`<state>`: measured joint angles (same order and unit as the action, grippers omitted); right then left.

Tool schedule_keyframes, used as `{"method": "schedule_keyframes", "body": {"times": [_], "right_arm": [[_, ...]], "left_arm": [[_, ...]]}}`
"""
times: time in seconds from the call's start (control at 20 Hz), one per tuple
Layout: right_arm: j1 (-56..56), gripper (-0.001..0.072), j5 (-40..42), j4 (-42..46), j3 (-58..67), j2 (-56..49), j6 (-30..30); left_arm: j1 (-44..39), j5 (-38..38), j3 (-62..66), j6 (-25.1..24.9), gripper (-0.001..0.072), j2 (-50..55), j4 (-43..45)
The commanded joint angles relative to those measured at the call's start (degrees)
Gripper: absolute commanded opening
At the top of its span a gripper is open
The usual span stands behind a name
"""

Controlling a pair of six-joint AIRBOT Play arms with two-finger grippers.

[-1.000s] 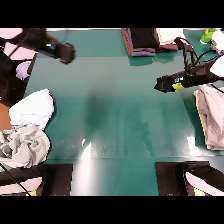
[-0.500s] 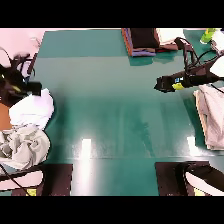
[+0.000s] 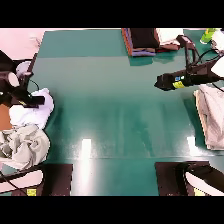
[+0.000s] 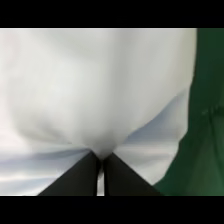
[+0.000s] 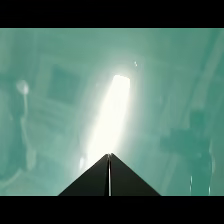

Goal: Fold the shirts.

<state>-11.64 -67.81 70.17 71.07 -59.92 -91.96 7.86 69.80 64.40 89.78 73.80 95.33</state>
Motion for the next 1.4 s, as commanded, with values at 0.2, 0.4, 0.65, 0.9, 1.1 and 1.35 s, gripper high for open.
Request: {"method": "schedule_keyframes", "body": {"times": [0.2,0.4,0.65,0.9,1.1,1.35], "right_arm": [[0.2,0.002,3.37,0.5,11.32,5.66,-0.04],[0.17,0.002,2.64,0.46,21.57,3.43,-0.04],[0.17,0.0021,-0.46,0.46,32.48,-1.99,-0.02],[0.2,0.0021,-3.91,0.55,40.39,-7.34,-0.04],[0.17,0.0021,-4.61,2.45,41.66,-8.94,-0.07],[0.17,0.0021,-6.73,5.05,41.66,-8.9,-0.07]], "left_arm": [[-11.85,7.56,28.22,-1.79,0.002,-16.28,0.31],[-26.86,11.02,41.33,-1.95,0.002,-16.61,0.83],[-41.13,12.28,41.57,-2.99,0.002,-9.42,0.94],[-54.88,10.03,41.57,-6.34,0.0023,7.61,-3.39],[-60.04,5.68,41.57,-9.01,0.0321,17.88,-7.74],[-48.54,8.22,41.64,-6.8,0.0645,17.46,-6.34]]}}
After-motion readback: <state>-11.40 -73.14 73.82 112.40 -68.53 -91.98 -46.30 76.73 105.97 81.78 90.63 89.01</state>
